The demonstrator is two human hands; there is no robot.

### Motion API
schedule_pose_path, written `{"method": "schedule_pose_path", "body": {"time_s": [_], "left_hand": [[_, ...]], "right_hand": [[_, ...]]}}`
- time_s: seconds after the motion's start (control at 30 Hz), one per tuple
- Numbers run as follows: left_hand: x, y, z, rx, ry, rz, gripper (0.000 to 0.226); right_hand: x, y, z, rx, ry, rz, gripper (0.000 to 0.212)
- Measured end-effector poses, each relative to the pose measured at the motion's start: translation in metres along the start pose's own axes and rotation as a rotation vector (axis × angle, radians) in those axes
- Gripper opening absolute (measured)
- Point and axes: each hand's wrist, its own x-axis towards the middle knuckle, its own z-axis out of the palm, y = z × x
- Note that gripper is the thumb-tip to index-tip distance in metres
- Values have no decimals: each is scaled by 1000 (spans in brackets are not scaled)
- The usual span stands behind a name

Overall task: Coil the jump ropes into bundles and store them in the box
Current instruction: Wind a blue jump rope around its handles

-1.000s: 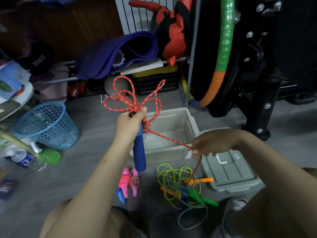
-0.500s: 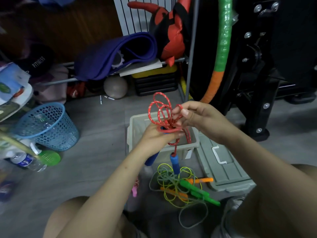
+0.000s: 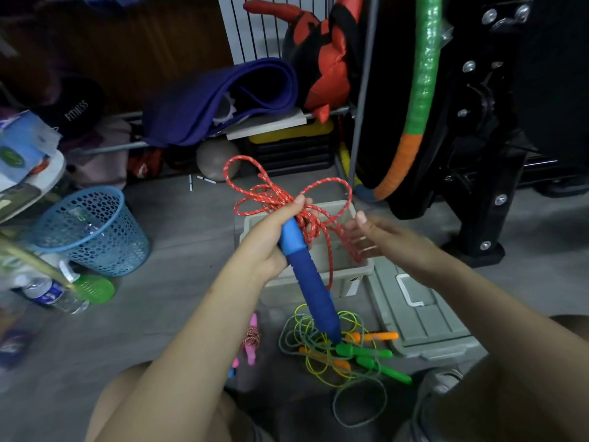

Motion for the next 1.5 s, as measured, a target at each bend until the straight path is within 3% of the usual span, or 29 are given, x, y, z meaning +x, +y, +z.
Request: {"method": "schedule_pose_path", "body": {"time_s": [0.07, 0.17, 0.27, 0.37, 0.5, 0.7, 0.8, 0.87, 1.0, 1.2, 1.37, 1.5], "left_hand": [[-2, 3, -1, -53, 3, 1, 15], [-2, 4, -3, -81, 69, 14, 13], [-2, 4, -5, -148, 99, 15, 13], [-4, 6, -2, -212, 71, 5, 14], [-8, 9, 0, -307, 20, -33, 14], [-11, 12, -1, -342, 29, -51, 12], [-9, 11, -2, -373, 77, -8, 14], [-10, 13, -2, -444, 80, 28, 17], [-13, 18, -3, -452, 25, 21, 18], [-15, 18, -13, -437, -123, -24, 12], [-12, 30, -32, -330, 33, 84, 10], [-6, 36, -46, -154, 239, 288, 15]], "right_hand": [[-6, 2, 8, -85, -3, -40, 37], [-9, 5, 19, -87, 236, -194, 27], [-6, 12, 22, -101, 363, -120, 39], [-5, 12, 24, -77, 192, 73, 64], [-2, 14, 37, 70, -58, 60, 61], [1, 11, 40, 192, -81, -47, 54], [2, 12, 46, 204, 131, -53, 43], [6, 17, 47, 296, 191, 25, 52], [13, 24, 45, 493, -120, 212, 83], [11, 22, 45, 322, -322, 51, 84], [10, 15, 35, 270, -342, 16, 92], [6, 11, 23, 154, -315, 62, 83]]}}
